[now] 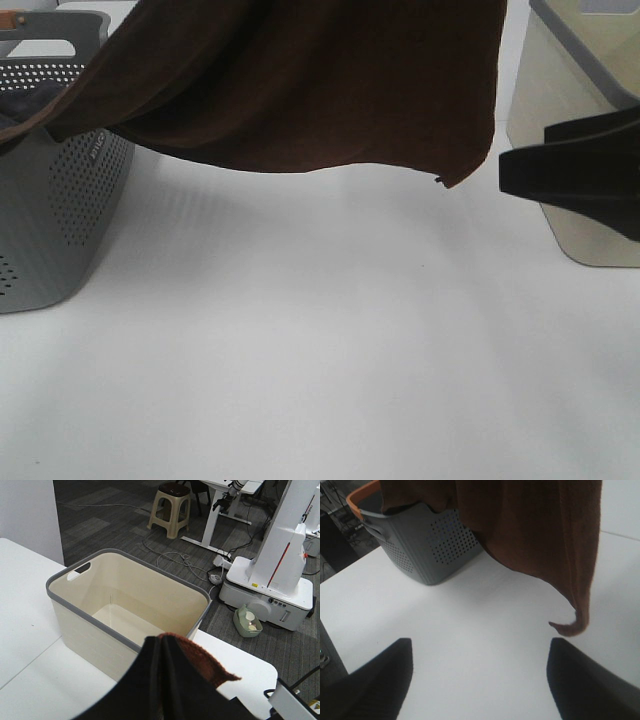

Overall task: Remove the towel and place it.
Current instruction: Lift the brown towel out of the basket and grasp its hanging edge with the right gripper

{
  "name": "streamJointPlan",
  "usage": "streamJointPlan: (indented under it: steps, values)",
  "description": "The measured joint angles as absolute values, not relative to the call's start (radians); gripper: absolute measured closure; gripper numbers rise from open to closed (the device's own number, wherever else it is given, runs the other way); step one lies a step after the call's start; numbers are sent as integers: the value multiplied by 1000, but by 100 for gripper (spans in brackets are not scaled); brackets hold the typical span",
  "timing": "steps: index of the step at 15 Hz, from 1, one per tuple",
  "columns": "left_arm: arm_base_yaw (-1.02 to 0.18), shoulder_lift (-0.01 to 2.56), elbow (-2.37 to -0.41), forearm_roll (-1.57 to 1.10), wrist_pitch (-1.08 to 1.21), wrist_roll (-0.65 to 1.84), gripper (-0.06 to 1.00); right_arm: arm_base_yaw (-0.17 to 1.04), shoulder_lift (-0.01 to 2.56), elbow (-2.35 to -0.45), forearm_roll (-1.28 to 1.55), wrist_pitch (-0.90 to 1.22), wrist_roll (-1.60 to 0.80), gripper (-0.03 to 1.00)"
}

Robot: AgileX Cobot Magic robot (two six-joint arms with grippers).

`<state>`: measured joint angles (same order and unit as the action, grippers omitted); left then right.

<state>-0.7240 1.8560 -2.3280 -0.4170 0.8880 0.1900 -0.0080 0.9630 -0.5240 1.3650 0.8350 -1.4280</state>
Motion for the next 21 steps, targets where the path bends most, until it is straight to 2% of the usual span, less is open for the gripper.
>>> streamJointPlan:
  steps: [5,10,12,14,15,18,19,21]
  values:
    - [-724,1860,-2328,-436,854,191,94,-8,1207,-524,1693,808,-1834,24]
    - [-724,1860,-2328,-440,815,191,94,-8,1326,-565,1734,797,-1955,25]
    - [-724,1860,-2328,-442,812,191,94,-8,1362,-581,1736,802,-1956,33]
    - [-724,1860,-2328,-442,792,191,94,-8,1389,-582,1736,840,-1957,45]
    - [-724,1860,-2328,-442,787,191,94,-8,1392,-583,1736,849,-1957,55]
    - [-724,1860,-2328,-442,787,191,94,-8,1393,-595,1737,858,-1934,93]
    - [-724,1860,-2328,-442,787,191,94,-8,1393,-600,1736,854,-1895,97]
    - [-724,1870,-2329,-394,774,187,94,-8,1394,-656,1668,825,-1709,97]
